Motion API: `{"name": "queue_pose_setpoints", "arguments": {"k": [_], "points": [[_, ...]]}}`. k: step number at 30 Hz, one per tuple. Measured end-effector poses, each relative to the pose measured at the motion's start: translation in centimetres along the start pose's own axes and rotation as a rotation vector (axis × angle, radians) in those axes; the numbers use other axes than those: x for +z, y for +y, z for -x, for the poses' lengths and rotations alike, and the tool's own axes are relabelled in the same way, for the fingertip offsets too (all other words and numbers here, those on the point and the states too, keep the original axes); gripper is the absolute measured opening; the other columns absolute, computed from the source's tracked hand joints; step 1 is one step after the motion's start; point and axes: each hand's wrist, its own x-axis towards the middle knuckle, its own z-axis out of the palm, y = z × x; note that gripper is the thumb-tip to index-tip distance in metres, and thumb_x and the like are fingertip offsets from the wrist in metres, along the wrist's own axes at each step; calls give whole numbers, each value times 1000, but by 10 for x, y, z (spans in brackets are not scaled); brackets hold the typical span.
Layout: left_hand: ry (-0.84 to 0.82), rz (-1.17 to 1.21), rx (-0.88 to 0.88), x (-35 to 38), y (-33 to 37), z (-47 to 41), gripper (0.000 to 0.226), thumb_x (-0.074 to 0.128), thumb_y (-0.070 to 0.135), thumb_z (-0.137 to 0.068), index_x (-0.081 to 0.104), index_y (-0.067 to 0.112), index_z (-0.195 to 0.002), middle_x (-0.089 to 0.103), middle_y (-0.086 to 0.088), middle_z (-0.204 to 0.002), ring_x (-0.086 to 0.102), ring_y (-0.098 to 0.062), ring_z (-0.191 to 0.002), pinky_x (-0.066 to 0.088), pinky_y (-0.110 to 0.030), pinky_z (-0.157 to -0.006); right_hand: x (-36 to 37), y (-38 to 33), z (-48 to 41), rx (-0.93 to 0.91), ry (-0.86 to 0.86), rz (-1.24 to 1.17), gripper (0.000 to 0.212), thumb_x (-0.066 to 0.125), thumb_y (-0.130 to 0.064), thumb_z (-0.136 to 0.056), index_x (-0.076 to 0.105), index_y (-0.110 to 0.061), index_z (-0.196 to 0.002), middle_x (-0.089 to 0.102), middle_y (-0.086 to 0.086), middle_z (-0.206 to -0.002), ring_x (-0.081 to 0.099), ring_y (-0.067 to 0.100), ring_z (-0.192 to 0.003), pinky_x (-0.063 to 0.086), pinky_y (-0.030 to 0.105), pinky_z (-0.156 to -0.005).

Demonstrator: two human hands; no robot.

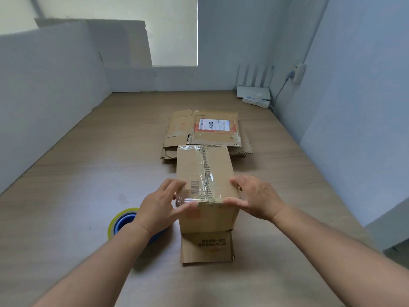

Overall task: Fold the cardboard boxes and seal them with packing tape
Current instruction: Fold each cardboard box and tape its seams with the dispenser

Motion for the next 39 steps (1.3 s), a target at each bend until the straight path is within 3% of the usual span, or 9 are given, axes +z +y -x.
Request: {"name": "queue_pose_setpoints", "arguments": {"k": [3,8,13,16,19,22,30,35,39], "points": [[91,270,-251,2,9,2,87,34,75,-76,34,21,-145,39,0,-144,62,-11,-92,50,-32,-83,-1,-5,-5,405,66,-387,83,17,-80,-77,47,-19,-127,69,3,-100,63,25,-95,48,37,-78],[-43,414,-444,15,28,-11,71,29,59,-94,30,12,-148,34,-6,-153,30,-21,-140,26,-33,-108,6,-7,-17,643,-80,-584,75,26,-70,-90,47,-12,-133,56,10,-132,51,29,-120,42,41,-98],[-133,601,-470,9,45,-21,69,28,62,-94,41,16,-143,43,-2,-146,38,-18,-134,28,-27,-98,3,-12,-20,677,-195,-806,80,33,-71,-87,49,-7,-132,55,13,-132,53,30,-120,42,42,-102],[-35,725,-401,-18,60,-34,76,29,73,-84,51,21,-136,55,2,-137,49,-16,-127,37,-34,-106,-31,-13,-27,577,22,-753,78,30,-72,-87,56,-8,-124,59,11,-127,54,27,-117,40,40,-102],[122,1063,-279,-49,73,-45,67,31,74,-77,63,25,-110,73,6,-102,67,-10,-98,53,-27,-80,-74,-15,-31,457,284,-1051,86,28,-80,-77,59,-15,-124,63,7,-124,57,22,-116,44,44,-101],[282,1201,-273,-64,71,-47,73,33,78,-73,62,15,-98,73,0,-92,69,-16,-91,54,-32,-82,-96,-7,-29,457,433,-1273,80,28,-85,-69,68,-23,-98,72,1,-101,68,15,-96,53,31,-75],[-35,1034,-568,-45,45,-36,90,24,85,-67,50,23,-127,67,-6,-107,65,-25,-99,55,-40,-78,-53,1,-20,693,91,-1142,79,26,-81,-81,69,-14,-80,72,3,-80,67,20,-85,52,42,-80],[-179,910,-612,-29,45,-28,57,30,77,-81,46,36,-117,61,10,-97,61,-10,-90,54,-36,-70,-31,-6,-14,705,-19,-933,72,39,-75,-82,63,-8,-86,68,9,-92,65,27,-90,54,41,-73],[-170,630,-549,-15,49,-27,51,56,58,-86,51,22,-123,63,1,-114,62,-17,-100,54,-45,-87,-31,-17,-11,645,-69,-636,65,50,-85,-63,49,-20,-74,62,-3,-77,59,17,-74,45,38,-64]]}}
